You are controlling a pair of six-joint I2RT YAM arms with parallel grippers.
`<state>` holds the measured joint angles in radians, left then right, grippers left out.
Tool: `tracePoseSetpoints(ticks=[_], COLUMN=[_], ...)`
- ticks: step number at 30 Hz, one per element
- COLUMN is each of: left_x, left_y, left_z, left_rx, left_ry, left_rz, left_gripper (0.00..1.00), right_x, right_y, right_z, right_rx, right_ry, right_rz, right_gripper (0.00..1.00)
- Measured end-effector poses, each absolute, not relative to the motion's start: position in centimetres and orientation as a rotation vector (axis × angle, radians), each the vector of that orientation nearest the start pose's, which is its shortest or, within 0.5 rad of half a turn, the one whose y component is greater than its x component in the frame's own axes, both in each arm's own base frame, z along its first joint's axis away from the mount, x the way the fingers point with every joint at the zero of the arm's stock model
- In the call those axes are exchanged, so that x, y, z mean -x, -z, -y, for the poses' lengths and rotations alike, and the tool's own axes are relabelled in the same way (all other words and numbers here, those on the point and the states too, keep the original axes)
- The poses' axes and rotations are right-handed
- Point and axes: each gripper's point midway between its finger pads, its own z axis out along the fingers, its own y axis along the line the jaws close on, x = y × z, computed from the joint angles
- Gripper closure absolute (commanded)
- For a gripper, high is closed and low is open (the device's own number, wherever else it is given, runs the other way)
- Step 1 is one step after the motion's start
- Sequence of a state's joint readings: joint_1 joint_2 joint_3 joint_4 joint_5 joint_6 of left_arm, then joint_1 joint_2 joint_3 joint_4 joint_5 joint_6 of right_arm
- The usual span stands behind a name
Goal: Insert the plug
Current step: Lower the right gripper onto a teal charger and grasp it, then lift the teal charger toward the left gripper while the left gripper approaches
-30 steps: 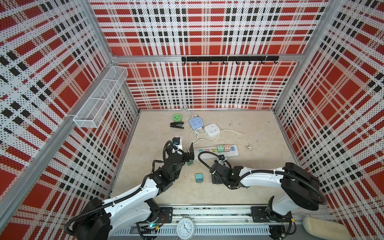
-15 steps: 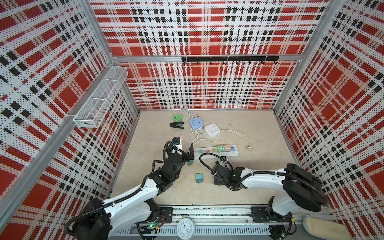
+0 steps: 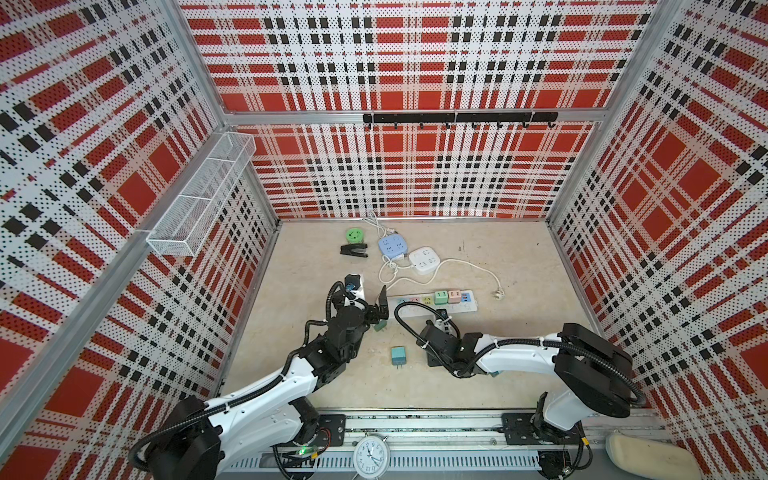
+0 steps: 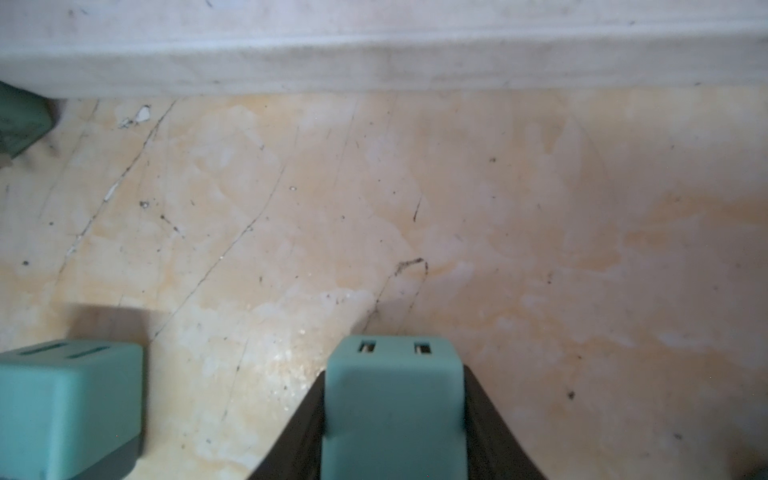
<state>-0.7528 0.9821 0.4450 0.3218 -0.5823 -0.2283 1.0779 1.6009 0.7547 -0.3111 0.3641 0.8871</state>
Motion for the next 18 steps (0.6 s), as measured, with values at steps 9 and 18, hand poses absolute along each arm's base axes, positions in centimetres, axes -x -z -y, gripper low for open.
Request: tracePoseSetpoints(ticks=[9,18], left_x=[-29.9,-28.1], left_y=[-21.7,-25.0], left_z=[16.3,17.1], left_rx=[-0.069,-0.122], left_ry=[0.265,0.395], left_rz=[-1.746,-1.661], left_gripper=[0.05,0.16], right_x=[-21.8,-24.5], right_y=[-5.5,-12.9], right_z=[-25.4,-24.9], right_rx=[0.212,0.372], right_ry=[-0.217,-0.273], right_rz=[-2.474,-2.014], right_gripper=[0.75,0.88])
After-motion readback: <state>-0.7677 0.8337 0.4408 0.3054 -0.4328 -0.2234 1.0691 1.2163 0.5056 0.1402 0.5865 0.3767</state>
